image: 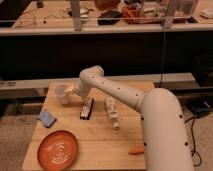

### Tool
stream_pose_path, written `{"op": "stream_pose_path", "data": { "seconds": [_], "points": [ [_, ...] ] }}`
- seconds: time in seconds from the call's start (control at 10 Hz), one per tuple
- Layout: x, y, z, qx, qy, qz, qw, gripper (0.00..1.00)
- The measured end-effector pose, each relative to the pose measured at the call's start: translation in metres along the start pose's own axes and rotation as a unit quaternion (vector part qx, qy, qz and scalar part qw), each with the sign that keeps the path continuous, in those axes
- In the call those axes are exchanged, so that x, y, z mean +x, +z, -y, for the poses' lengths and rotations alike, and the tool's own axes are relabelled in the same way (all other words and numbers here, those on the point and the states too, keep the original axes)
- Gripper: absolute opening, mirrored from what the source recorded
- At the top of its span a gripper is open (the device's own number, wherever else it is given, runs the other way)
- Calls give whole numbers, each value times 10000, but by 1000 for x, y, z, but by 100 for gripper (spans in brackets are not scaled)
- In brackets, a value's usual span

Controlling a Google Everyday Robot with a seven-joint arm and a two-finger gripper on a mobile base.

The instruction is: Pick up the ceramic cup

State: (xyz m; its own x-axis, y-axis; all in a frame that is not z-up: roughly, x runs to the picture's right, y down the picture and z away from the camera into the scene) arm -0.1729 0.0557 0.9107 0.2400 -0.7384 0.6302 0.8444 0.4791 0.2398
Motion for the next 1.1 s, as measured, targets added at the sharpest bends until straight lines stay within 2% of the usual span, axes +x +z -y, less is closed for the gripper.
{"op": "stream_pose_path", "data": {
  "seconds": [0.1, 0.4, 0.6, 1.1],
  "points": [
    [-2, -3, 8, -143, -64, 3, 9999, 80],
    [-7, -8, 23, -395, -199, 24, 9990, 80],
    [-10, -5, 33, -483, -273, 64, 9984, 80],
    [-6, 1, 35, -674, -294, 106, 9972, 80]
  ]
}}
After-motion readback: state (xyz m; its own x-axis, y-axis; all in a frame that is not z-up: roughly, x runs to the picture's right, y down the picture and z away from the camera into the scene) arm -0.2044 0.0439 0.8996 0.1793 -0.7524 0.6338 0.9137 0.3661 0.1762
